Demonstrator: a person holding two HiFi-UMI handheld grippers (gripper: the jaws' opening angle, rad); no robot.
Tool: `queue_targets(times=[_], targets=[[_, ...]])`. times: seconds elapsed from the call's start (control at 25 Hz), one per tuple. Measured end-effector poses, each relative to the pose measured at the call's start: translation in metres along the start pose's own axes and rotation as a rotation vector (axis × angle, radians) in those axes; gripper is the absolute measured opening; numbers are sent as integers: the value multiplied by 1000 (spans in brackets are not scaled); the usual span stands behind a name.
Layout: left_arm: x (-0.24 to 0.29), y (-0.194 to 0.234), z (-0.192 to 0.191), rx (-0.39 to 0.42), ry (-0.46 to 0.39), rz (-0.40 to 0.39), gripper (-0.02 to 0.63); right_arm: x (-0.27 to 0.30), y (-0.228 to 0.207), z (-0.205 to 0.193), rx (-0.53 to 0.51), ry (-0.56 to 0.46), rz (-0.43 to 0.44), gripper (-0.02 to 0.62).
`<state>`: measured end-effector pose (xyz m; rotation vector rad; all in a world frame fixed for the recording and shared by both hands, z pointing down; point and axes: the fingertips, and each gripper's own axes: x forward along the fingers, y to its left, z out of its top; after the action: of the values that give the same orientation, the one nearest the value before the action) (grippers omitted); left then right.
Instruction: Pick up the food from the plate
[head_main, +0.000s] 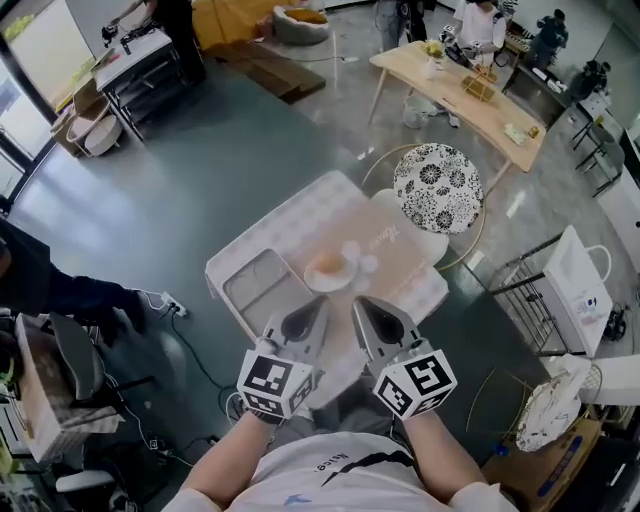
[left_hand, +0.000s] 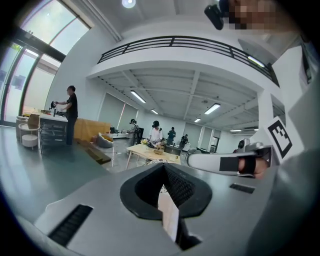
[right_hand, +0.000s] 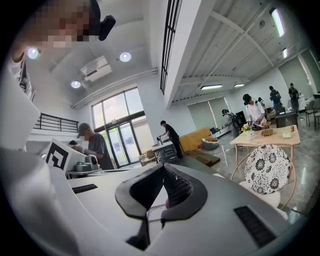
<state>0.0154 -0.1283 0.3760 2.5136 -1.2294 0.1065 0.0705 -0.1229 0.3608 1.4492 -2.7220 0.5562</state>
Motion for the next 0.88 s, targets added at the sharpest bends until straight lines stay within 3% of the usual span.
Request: queue_targets(times=[0.2, 0.4, 0.6, 0.88], targets=[[43, 25, -12, -27, 13, 96, 6, 34, -36, -13, 8, 70, 78, 14], [66, 49, -32, -35, 49, 113, 6, 67, -56, -38, -4, 111, 128, 14], [87, 71, -66, -58, 84, 116, 6, 94, -75, -75, 2, 145, 132, 15], [109, 101, -112, -70, 127, 118, 6, 125, -107, -135, -11, 215, 71, 24]])
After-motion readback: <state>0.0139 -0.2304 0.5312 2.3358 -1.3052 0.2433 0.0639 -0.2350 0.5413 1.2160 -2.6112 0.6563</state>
